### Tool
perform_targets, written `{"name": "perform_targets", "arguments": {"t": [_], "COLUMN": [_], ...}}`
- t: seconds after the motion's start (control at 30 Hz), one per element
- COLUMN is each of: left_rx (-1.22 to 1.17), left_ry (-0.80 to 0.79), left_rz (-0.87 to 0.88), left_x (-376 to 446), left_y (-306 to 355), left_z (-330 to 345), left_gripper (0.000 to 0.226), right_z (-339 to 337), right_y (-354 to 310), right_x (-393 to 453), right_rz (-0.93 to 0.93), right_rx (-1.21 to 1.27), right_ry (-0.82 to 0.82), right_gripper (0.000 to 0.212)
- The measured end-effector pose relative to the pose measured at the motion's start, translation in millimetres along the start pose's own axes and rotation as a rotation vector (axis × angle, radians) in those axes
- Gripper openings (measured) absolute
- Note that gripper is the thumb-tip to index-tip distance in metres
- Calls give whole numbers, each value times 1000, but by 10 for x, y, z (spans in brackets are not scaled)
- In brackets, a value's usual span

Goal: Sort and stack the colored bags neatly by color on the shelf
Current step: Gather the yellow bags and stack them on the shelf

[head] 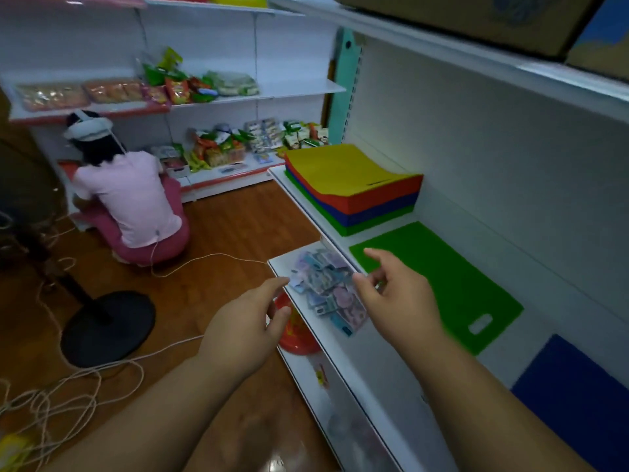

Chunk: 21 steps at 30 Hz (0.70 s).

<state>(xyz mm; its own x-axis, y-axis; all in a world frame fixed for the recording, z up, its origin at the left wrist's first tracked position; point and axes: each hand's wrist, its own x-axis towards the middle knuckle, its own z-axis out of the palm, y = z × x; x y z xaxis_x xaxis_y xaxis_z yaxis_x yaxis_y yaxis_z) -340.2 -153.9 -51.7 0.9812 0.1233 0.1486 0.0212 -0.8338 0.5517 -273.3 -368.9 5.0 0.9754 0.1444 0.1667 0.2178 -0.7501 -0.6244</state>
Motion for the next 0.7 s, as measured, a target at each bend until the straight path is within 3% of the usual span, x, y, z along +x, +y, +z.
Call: {"name": "perform_targets", "arguments": {"t": [0.3,0.37,0.5,0.6,0.7], "left_rx": [-76,-72,-139,-354,-647], "left_ry": [-54,-70,-110,-253,-410], "left_rz": [106,121,101,44,-64], "left_x": [1409,1702,2201,2458,2826], "left_y": [-342,-431,-596,-718,-888], "left_z": [117,105,21,52,86], "left_gripper": [43,43,42,40,41], "right_z": [310,392,612,715,783], "right_y": [61,44,44,47,-54], "right_x": [1151,1535,2063,2187,2187], "right_rz": [128,146,258,355,451], "right_rx": [38,18,-16,-35,7], "right_ry": [19,17,-153,-218,-80], "right_gripper": [36,45,78,64,37]}}
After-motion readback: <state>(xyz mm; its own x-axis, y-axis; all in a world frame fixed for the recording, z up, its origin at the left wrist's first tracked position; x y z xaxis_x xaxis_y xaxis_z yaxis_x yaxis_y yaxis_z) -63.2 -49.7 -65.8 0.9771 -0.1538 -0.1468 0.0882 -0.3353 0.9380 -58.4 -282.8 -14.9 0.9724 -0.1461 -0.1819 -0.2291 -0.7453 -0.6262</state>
